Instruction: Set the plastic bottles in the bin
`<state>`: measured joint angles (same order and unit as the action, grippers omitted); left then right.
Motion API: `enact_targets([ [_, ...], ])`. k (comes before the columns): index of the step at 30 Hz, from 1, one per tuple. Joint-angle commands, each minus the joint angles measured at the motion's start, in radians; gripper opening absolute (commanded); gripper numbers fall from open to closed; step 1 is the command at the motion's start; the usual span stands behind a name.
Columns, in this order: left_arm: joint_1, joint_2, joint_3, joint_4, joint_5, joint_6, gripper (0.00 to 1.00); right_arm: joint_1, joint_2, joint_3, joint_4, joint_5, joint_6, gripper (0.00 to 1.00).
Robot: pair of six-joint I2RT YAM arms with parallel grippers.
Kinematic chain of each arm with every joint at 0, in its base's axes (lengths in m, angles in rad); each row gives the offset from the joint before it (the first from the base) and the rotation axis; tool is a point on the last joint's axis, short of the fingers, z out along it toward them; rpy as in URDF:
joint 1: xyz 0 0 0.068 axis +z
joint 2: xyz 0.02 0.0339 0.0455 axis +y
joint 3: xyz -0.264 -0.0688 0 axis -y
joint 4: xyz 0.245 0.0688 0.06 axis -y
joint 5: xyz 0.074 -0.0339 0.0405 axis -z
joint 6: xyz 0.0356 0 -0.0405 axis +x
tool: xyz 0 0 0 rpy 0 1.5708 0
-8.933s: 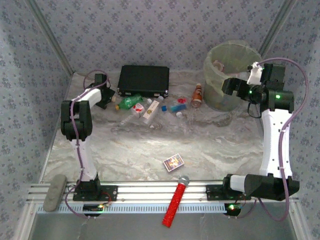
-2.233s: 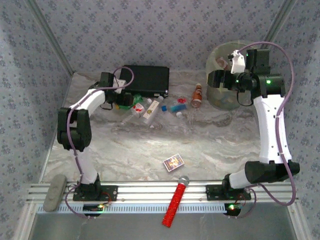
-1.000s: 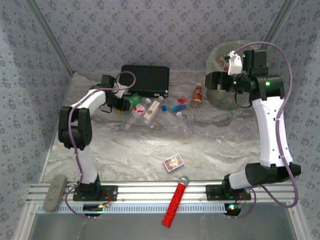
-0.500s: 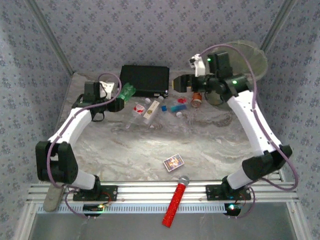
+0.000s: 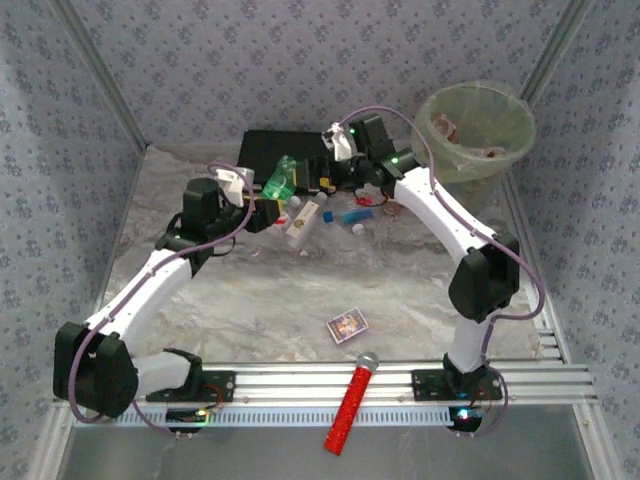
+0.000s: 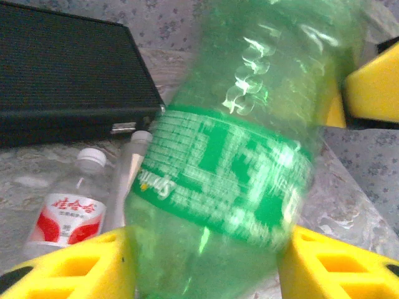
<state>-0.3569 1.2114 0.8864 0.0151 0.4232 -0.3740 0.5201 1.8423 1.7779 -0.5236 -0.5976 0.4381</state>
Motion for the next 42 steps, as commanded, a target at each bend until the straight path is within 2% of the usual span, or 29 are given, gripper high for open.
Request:
enact_targets([
  [1, -0.026, -0.019, 0.0, 0.065, -0.01, -0.019, 0.55, 0.015, 0.018, 0.056, 0.063, -0.063, 0.039, 0.96],
  [10, -0.065, 0.026, 0.029, 0.082, -0.014, -0.031, 0.55, 0.024, 0.039, 0.061, 0.094, -0.086, 0.058, 0.92],
  [13, -0.077, 0.038, 0.037, 0.084, -0.019, -0.031, 0.56, 0.028, 0.049, 0.067, 0.098, -0.09, 0.063, 0.86],
  [16, -0.081, 0.042, 0.044, 0.078, -0.022, -0.031, 0.56, 0.03, 0.051, 0.078, 0.084, -0.082, 0.059, 0.76],
  [25, -0.09, 0.032, 0.06, 0.064, -0.021, -0.028, 0.56, 0.029, 0.06, 0.113, 0.042, -0.048, 0.034, 0.57],
  [28, -0.091, 0.021, 0.062, 0.053, -0.025, -0.024, 0.64, 0.026, 0.061, 0.14, 0.015, -0.034, 0.018, 0.56],
  [31, -0.091, 0.0, 0.051, 0.046, -0.028, -0.011, 0.81, 0.009, 0.06, 0.178, -0.025, -0.017, -0.009, 0.55],
  [34, -0.091, -0.032, 0.043, 0.013, -0.031, -0.01, 0.92, -0.035, 0.047, 0.232, -0.073, 0.005, -0.048, 0.53],
  [37, -0.095, -0.074, 0.029, -0.025, -0.048, -0.009, 0.96, -0.098, 0.025, 0.306, -0.175, 0.026, -0.101, 0.52],
  [42, -0.1, -0.102, 0.021, -0.153, -0.169, 0.001, 0.97, -0.291, -0.047, 0.406, -0.268, 0.09, -0.149, 0.5],
])
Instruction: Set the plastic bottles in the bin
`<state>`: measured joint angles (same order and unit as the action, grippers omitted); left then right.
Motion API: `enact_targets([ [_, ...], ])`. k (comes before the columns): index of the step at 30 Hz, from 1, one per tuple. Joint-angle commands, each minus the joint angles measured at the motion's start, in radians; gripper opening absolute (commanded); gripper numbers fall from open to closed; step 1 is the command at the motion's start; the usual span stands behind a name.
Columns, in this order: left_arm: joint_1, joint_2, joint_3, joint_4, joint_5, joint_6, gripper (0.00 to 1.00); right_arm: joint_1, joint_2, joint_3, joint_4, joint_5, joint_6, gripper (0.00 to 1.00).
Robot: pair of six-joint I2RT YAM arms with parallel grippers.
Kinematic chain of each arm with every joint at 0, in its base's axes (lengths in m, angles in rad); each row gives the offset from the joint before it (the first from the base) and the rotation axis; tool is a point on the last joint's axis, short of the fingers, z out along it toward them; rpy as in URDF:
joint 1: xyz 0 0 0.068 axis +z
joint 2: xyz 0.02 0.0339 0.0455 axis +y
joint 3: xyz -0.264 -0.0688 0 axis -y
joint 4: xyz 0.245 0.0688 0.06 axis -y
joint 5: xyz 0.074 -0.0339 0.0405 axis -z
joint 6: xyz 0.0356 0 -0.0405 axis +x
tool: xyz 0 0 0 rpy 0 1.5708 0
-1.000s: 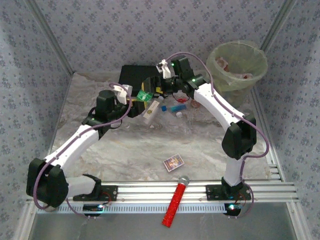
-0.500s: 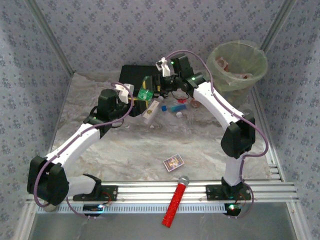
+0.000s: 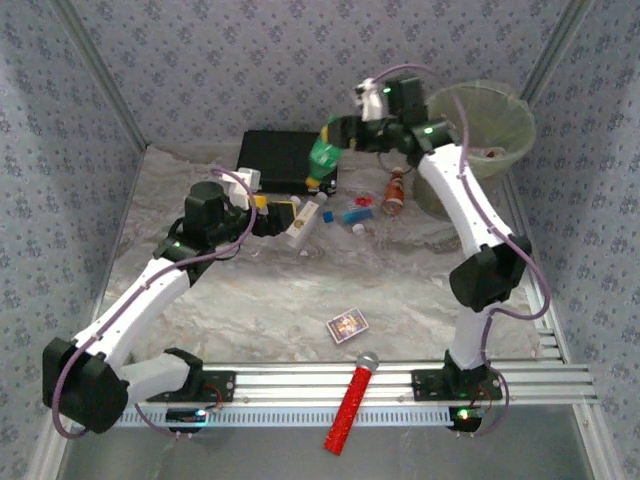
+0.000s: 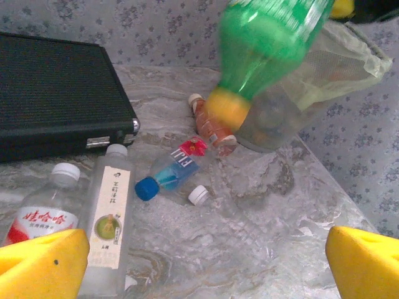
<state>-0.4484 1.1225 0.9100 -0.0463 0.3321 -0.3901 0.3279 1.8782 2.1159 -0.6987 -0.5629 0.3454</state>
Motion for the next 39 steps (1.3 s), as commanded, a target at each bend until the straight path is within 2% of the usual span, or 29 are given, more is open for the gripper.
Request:
enact_targets([
  [1, -0.009, -0.012, -0.008, -0.097, -0.088, 0.015, 0.97, -0.134, -0.095, 0.084, -0.1, 0.067, -0.061, 0.5],
  [6, -0.016, -0.001, -0.035, -0.067, -0.101, -0.013, 0.97, -0.319, -0.108, 0.205, -0.161, 0.143, -0.059, 0.49],
  [10, -0.02, -0.002, -0.037, -0.077, -0.12, -0.01, 0.97, -0.449, -0.125, 0.187, -0.114, 0.225, -0.06, 0.49],
  [16, -0.021, 0.0, -0.015, -0.195, -0.194, 0.01, 0.97, -0.587, -0.071, 0.213, -0.114, 0.277, -0.064, 0.48],
  [22, -0.02, 0.043, 0.006, -0.312, -0.258, 0.016, 0.97, -0.612, 0.03, 0.256, -0.246, 0.263, -0.125, 0.48],
  [35, -0.024, 0.095, 0.012, -0.317, -0.257, 0.008, 0.97, -0.608, 0.143, 0.201, -0.403, 0.198, -0.19, 0.49],
  [39, -0.025, 0.116, 0.011, -0.327, -0.235, 0.056, 0.97, -0.607, 0.164, 0.161, -0.403, 0.191, -0.2, 0.49],
])
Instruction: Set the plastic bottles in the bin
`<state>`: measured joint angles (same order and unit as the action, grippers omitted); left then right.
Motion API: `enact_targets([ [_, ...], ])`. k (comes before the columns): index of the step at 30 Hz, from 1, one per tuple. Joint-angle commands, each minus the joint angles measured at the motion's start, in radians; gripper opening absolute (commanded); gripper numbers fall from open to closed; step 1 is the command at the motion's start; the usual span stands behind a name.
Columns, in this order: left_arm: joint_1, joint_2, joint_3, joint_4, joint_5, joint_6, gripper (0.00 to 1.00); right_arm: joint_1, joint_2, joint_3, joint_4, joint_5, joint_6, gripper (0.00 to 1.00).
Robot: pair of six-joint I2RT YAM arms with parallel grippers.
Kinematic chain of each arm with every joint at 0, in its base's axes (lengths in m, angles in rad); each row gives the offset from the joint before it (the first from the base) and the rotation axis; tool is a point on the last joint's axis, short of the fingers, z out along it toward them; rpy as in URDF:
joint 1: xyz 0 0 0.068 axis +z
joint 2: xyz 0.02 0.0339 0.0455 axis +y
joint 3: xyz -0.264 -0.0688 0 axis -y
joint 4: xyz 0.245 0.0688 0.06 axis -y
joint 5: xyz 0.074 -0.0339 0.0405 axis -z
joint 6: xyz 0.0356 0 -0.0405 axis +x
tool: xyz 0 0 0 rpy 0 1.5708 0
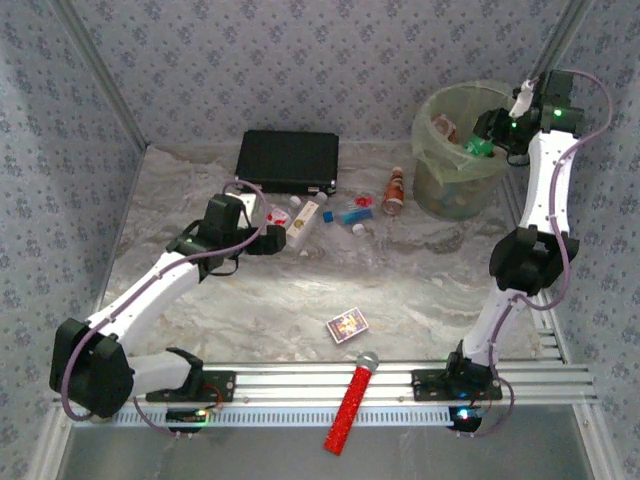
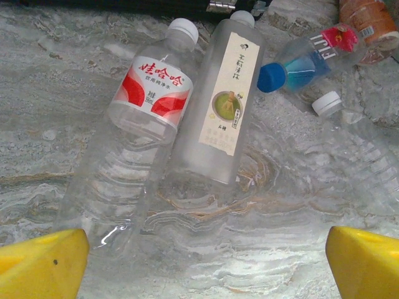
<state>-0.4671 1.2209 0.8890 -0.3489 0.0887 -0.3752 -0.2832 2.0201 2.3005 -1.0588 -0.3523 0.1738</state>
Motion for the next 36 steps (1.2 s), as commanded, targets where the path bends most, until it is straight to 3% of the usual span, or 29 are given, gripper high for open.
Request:
enact_targets([
  [1, -0.007, 0.025, 0.036, -0.036, 0.009, 0.055, 0.97, 0.005, 0.026, -0.033, -0.044, -0.017, -0.032, 0.49],
  [11, -0.008, 0.086, 0.098, -0.158, -0.038, 0.145, 0.98, 0.037, 0.064, -0.046, -0.126, 0.013, -0.128, 0.56],
  [18, -0.008, 0.108, 0.123, -0.159, -0.039, 0.163, 0.99, 0.056, 0.024, -0.017, -0.124, -0.002, -0.115, 0.81],
  [24, -0.008, 0.149, 0.156, -0.157, -0.044, 0.191, 1.0, 0.06, 0.004, 0.132, -0.186, 0.007, -0.101, 0.89],
  [30, -0.008, 0.188, 0.182, -0.151, -0.038, 0.198, 1.0, 0.057, -0.037, 0.178, -0.171, 0.04, -0.08, 0.86],
  [36, -0.008, 0.195, 0.182, -0.143, -0.03, 0.196, 1.0, 0.062, -0.01, 0.17, -0.171, 0.075, -0.087, 0.59],
])
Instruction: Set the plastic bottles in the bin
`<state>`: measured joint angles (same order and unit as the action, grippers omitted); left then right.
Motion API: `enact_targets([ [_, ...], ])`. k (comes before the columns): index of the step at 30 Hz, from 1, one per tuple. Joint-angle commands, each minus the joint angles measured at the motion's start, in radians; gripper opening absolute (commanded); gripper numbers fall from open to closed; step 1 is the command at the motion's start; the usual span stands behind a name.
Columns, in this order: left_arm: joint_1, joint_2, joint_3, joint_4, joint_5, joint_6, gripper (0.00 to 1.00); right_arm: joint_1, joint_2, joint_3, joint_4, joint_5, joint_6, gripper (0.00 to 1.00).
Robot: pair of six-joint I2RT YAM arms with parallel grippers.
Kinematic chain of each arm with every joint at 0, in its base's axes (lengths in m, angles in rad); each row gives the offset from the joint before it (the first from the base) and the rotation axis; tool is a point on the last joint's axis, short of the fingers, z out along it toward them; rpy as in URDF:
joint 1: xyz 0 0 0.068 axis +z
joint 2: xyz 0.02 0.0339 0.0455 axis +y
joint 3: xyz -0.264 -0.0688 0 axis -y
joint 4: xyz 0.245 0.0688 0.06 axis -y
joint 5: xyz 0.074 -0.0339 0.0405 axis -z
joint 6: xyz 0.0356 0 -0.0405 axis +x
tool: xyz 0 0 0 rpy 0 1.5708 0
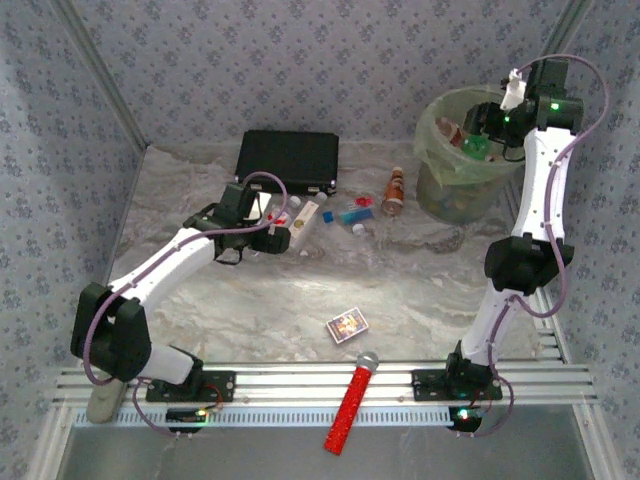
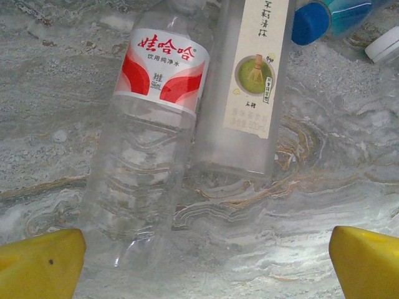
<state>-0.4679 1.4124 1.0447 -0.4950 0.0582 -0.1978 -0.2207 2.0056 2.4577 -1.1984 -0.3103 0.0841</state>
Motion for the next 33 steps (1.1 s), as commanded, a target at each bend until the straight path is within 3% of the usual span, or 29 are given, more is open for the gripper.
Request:
enact_targets([
  [1, -0.008, 0.002, 0.022, 0.004, 0.001, 0.018, 1.0, 0.004, 0.003, -0.01, -0.028, 0.05, -0.005, 0.58],
  [4, -0.007, -0.006, 0.01, 0.008, -0.003, 0.013, 1.0, 0.019, -0.037, -0.163, 0.035, 0.076, -0.007, 0.47],
  [7, -0.008, -0.003, 0.002, 0.017, -0.011, 0.015, 1.0, 0.02, -0.058, -0.292, 0.102, 0.07, 0.005, 0.43],
  [12, -0.008, 0.021, 0.013, 0.009, -0.02, 0.029, 1.0, 0.026, -0.051, -0.291, 0.111, 0.047, 0.003, 0.42],
  [15, -0.008, 0.036, 0.015, 0.013, -0.02, 0.033, 1.0, 0.026, -0.043, -0.2, 0.076, 0.039, 0.013, 0.42],
  [18, -0.008, 0.054, 0.023, 0.015, -0.025, 0.038, 1.0, 0.027, -0.031, -0.092, 0.034, 0.041, 0.014, 0.48],
  [23, -0.006, 0.078, 0.041, 0.003, -0.048, 0.051, 1.0, 0.03, -0.058, 0.024, -0.006, 0.037, 0.021, 0.69],
  [26, -0.004, 0.098, 0.049, 0.012, -0.068, 0.059, 1.0, 0.041, -0.116, -0.012, 0.003, 0.021, 0.02, 0.75],
  [33, 0.033, 0.158, 0.051, 0.015, -0.043, 0.128, 0.94, 0.073, -0.295, -0.233, 0.077, -0.1, 0.038, 0.76],
])
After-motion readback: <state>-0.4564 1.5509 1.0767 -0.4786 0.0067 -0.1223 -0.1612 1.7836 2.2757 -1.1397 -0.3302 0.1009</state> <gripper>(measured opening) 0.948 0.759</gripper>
